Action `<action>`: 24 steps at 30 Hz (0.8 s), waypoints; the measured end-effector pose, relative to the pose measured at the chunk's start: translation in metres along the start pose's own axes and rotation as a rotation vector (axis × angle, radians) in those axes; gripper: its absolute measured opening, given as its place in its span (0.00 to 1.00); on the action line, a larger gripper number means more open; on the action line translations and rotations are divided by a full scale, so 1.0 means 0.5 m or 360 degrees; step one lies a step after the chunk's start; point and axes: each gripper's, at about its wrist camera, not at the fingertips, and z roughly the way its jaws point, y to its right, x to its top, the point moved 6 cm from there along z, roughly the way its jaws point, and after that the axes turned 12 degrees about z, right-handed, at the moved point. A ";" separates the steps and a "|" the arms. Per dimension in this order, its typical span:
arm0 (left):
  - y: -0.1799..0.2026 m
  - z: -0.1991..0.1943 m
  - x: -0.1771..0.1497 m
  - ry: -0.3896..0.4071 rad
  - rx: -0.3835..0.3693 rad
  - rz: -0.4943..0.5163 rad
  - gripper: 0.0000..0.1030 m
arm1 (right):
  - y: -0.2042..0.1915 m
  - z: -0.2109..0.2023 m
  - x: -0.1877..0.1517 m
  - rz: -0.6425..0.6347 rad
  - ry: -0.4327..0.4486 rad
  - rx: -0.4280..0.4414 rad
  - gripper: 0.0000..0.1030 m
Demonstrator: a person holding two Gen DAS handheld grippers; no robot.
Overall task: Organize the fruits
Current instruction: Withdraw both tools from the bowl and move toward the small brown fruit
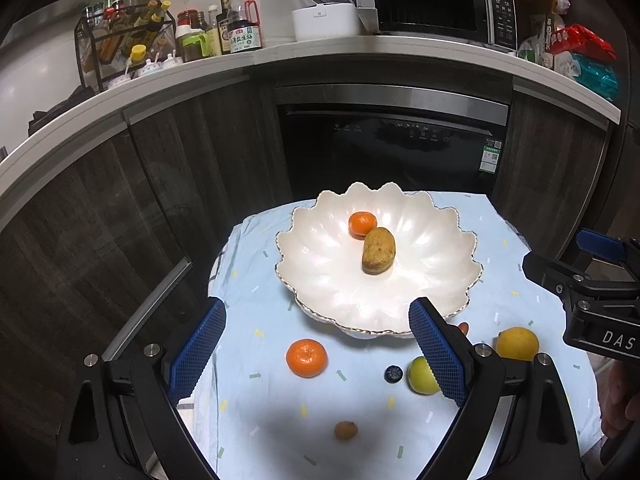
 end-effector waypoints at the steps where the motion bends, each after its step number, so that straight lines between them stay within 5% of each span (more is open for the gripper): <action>1: 0.001 -0.002 -0.002 0.0001 0.0000 0.0000 0.91 | 0.001 -0.003 -0.002 0.0002 0.0000 0.0000 0.93; 24: 0.028 -0.019 -0.052 -0.0015 0.0014 -0.0002 0.91 | 0.025 -0.017 -0.061 0.0013 -0.0032 -0.0028 0.93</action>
